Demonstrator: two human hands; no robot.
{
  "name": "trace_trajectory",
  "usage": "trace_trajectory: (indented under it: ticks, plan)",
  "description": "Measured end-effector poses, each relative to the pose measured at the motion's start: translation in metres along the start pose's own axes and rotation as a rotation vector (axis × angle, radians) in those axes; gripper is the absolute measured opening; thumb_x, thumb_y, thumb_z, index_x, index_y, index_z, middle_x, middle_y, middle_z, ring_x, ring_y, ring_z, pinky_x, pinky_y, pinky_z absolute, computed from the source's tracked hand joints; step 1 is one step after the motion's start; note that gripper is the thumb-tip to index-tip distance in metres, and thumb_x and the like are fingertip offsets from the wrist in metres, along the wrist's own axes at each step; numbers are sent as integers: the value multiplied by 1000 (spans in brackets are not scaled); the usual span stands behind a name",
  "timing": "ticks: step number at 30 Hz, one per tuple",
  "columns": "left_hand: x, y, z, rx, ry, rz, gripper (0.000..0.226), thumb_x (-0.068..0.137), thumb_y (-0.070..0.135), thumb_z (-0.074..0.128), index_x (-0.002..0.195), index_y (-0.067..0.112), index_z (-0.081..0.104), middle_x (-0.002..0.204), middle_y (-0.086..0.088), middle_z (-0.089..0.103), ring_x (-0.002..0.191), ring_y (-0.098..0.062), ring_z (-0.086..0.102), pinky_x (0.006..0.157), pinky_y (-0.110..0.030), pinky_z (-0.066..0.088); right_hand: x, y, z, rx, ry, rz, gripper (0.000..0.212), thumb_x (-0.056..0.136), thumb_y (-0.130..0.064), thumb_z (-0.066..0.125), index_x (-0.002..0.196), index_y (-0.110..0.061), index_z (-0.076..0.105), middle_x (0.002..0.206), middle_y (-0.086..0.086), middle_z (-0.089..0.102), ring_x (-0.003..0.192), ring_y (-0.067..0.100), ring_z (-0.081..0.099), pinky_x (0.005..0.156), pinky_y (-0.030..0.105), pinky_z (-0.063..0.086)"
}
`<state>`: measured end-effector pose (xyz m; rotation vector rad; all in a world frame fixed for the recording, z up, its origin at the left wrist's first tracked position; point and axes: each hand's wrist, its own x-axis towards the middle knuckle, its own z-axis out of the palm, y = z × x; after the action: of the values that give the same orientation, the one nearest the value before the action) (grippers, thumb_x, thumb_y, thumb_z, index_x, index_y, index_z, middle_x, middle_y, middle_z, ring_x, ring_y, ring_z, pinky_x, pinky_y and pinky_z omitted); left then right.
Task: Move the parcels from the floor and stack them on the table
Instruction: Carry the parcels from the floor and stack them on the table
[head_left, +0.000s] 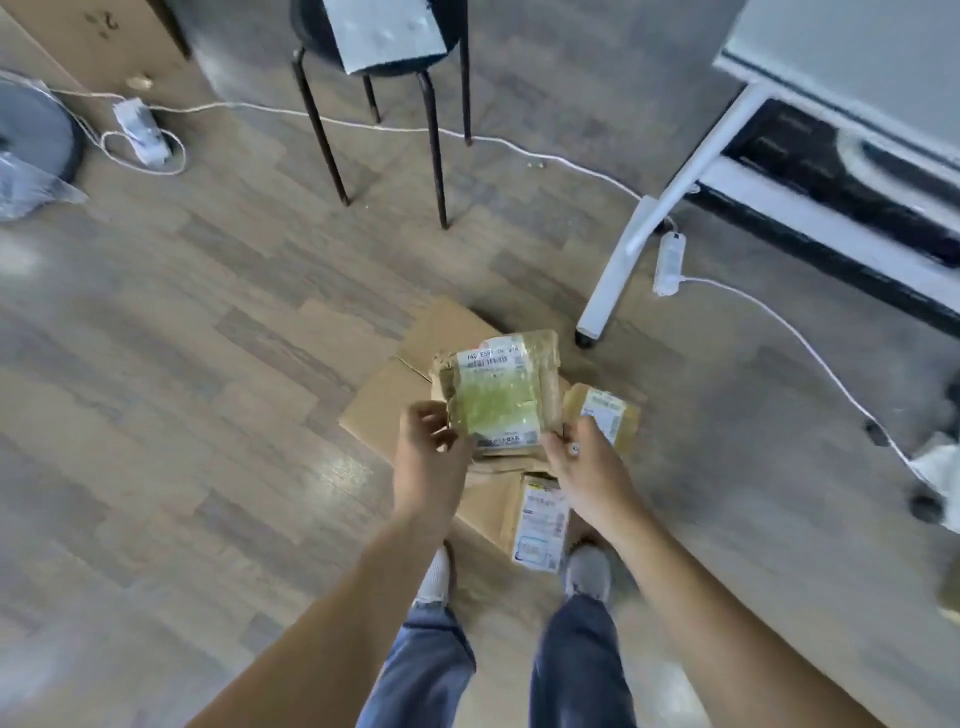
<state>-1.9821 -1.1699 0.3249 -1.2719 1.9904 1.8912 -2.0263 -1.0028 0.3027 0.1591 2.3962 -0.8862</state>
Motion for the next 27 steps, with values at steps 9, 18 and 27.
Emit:
trace_trajectory:
  ticks: [9,18,27]
  plan:
    - [-130,189,39,129,-326,213,21,79,25,75,95,18,63,80,9,68,65,-1,63,49,-12,43,-156,-63,-211,4,326,-59,22,96,-38,51,93,-18,44,91,-3,54,75,18,56,57,27,40]
    - [-294,279,143,240,-542,542,16,82,19,69,94,9,63,83,-4,68,75,-21,63,67,-22,52,-287,7,-378,106,547,-112,27,90,-33,65,105,-13,57,105,3,64,98,23,62,79,36,47]
    - [-475,256,268,66,-763,633,18,78,4,61,86,20,64,83,-5,68,86,-34,65,87,-57,52,-429,158,-521,279,531,-230,100,59,-81,67,136,-67,6,143,-33,18,137,4,29,99,35,43]
